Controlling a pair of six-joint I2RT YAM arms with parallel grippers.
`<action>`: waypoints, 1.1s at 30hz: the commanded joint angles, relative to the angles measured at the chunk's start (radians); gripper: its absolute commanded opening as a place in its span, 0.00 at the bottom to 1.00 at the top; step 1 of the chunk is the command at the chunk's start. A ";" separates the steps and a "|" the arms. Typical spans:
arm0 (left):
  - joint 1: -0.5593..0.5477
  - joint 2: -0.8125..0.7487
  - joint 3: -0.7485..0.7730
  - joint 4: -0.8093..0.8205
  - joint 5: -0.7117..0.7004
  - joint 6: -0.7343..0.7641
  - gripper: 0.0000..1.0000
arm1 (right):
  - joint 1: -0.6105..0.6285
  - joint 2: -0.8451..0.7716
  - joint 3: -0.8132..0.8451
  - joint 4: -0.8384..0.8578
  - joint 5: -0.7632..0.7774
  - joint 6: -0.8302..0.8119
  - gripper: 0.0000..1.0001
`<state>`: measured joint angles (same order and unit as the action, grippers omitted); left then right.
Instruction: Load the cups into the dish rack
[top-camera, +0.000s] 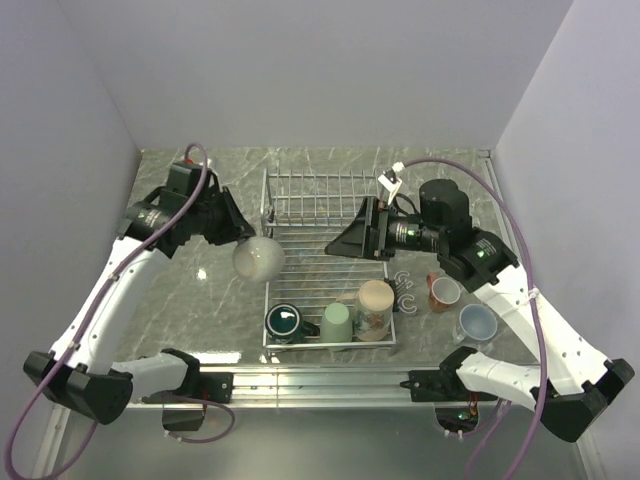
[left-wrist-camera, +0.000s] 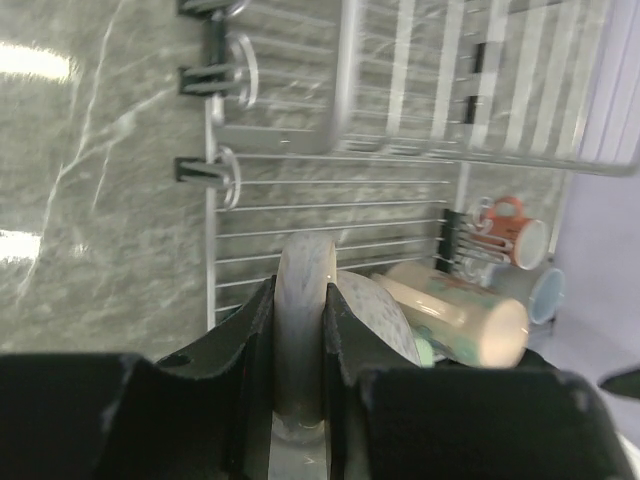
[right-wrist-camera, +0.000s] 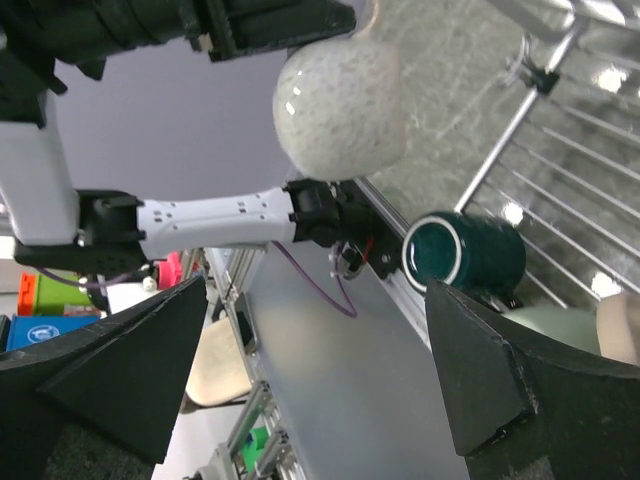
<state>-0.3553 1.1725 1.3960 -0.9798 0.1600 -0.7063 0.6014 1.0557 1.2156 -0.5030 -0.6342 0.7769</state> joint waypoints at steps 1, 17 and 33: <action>-0.034 0.032 -0.046 0.056 -0.065 -0.087 0.00 | -0.003 -0.036 -0.037 0.008 0.019 0.004 0.96; -0.172 0.237 -0.152 0.181 -0.062 -0.255 0.00 | -0.005 -0.095 -0.090 -0.112 0.054 -0.068 0.95; -0.235 0.395 -0.181 0.061 -0.114 -0.317 0.00 | -0.008 -0.112 -0.142 -0.078 0.050 -0.051 0.95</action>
<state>-0.5800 1.4792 1.2411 -0.7731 0.0059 -0.9833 0.5991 0.9653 1.0851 -0.6140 -0.5869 0.7273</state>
